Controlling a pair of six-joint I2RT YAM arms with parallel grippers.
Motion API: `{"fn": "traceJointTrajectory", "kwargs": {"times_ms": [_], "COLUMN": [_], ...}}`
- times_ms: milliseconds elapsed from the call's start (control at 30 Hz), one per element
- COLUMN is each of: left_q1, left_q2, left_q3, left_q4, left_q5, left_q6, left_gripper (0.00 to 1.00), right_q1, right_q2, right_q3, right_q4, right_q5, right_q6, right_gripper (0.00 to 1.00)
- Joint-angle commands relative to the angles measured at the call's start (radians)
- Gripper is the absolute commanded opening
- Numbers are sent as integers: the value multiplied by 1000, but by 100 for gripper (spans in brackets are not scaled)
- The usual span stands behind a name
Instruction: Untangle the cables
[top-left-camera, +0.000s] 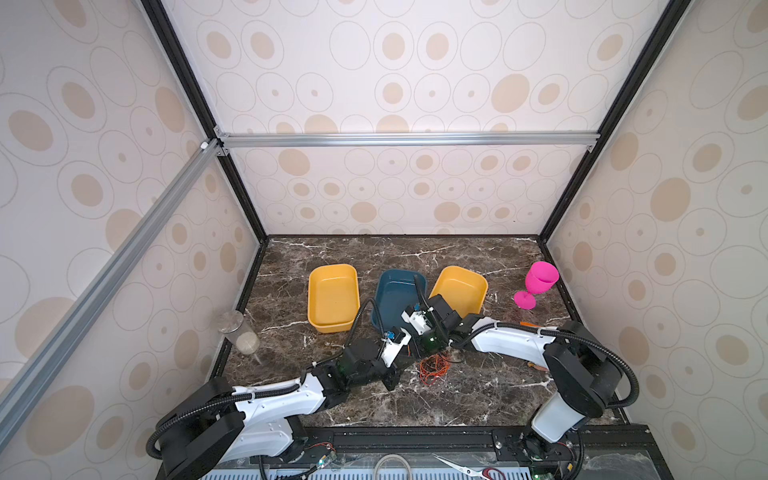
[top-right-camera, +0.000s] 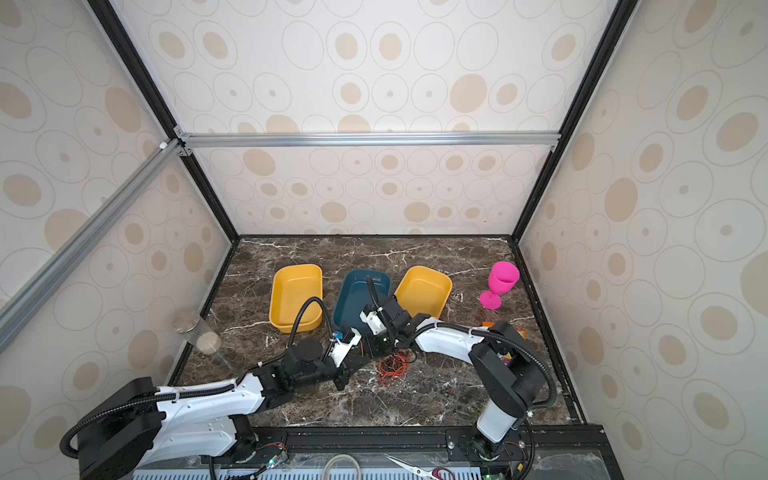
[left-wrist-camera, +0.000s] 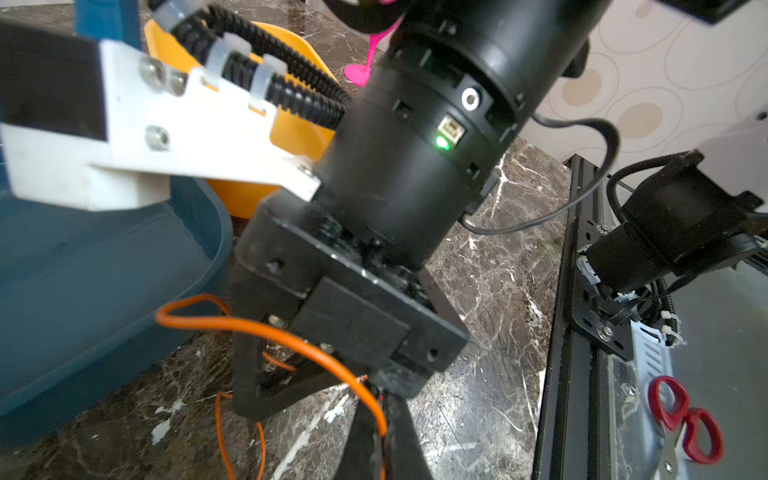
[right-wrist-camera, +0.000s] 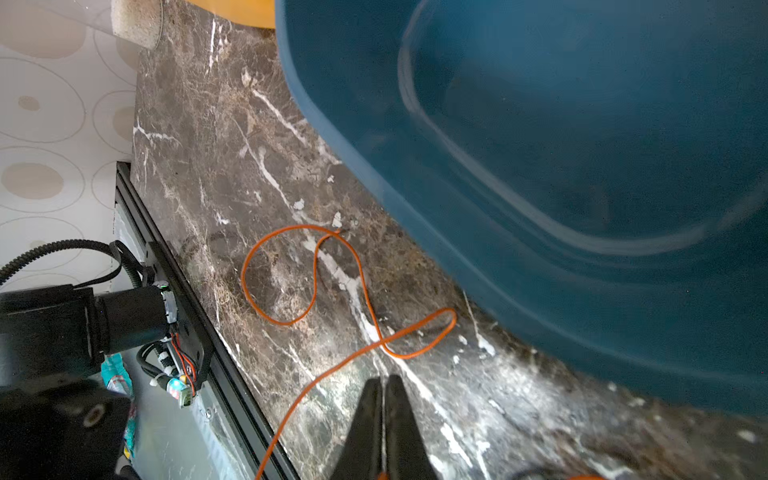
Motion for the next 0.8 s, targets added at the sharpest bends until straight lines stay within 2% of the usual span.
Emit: {"fn": "traceJointTrajectory", "kwargs": {"times_ms": [0, 200, 267, 333, 433, 567, 767], "left_q1": [-2, -2, 0, 1, 13, 36, 107], "left_q2": [-28, -82, -114, -149, -207, -277, -352], "left_q3": [15, 18, 25, 29, 32, 34, 43], "left_q4": [-18, -70, -101, -131, -171, -239, -343], "left_q5": [-32, -134, -193, -258, -343, -404, -497], "left_q6": [6, -4, -9, -20, -43, -63, -128], "left_gripper": [0, 0, 0, 0, 0, 0, 0], "right_q1": [-4, -14, -17, -23, -33, -35, -35], "right_q2": [-34, -50, -68, -88, -106, -118, -154], "right_q3": [-17, -20, -28, -42, -75, -116, -175], "right_q4": [-18, -55, -77, -90, -98, -111, -151], "right_q5": [7, 36, 70, 100, 128, 151, 227], "right_q6": [-13, -31, -40, -46, -43, -39, -52], "right_gripper": [10, 21, 35, 43, 45, 46, 56]}}
